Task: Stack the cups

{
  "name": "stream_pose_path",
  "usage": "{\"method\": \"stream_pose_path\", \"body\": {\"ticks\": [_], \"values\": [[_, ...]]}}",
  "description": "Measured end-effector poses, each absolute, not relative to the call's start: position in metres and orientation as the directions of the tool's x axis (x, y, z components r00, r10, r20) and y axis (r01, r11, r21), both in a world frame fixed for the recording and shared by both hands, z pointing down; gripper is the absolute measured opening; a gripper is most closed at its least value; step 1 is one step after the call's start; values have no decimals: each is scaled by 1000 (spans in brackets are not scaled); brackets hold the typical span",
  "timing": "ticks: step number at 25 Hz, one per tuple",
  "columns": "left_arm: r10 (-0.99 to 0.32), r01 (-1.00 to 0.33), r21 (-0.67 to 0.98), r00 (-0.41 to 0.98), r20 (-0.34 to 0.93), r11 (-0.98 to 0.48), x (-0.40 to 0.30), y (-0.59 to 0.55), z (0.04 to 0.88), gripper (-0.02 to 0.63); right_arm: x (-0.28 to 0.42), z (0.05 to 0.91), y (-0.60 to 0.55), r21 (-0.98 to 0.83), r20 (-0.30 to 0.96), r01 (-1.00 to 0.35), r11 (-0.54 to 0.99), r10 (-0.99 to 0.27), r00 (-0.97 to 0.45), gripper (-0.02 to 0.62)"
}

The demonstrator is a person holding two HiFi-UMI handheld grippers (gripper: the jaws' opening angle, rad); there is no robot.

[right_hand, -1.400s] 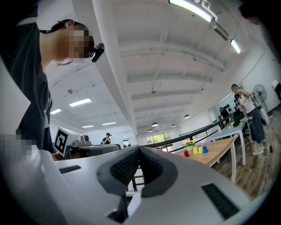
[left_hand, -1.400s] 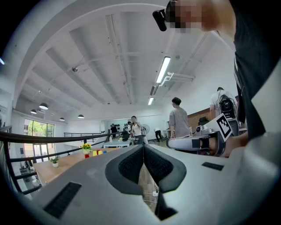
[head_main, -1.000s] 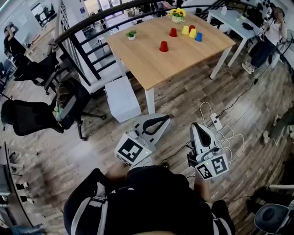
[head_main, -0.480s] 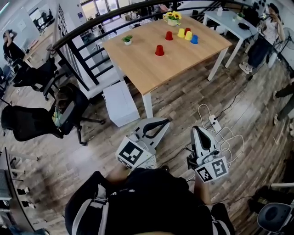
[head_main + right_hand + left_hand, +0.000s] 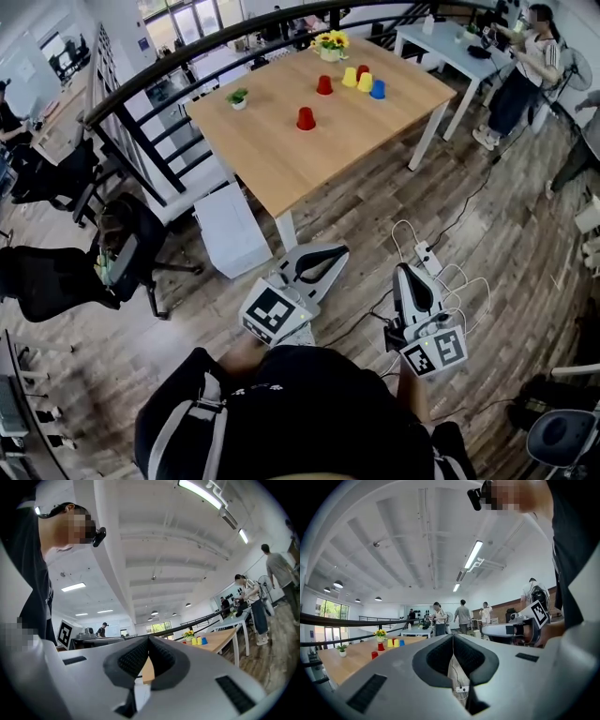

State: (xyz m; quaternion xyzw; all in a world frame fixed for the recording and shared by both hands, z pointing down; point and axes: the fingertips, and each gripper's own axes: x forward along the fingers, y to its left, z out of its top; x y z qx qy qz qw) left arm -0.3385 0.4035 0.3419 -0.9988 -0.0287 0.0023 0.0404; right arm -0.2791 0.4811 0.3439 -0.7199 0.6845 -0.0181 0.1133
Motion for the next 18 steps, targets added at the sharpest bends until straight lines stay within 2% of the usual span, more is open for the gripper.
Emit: {"method": "stream_pose_path", "body": {"ticks": [18], "values": [[120, 120, -57, 993, 12, -991, -261, 292, 338, 14, -204, 336, 372, -184, -82, -977, -108, -989, 125, 23]]}}
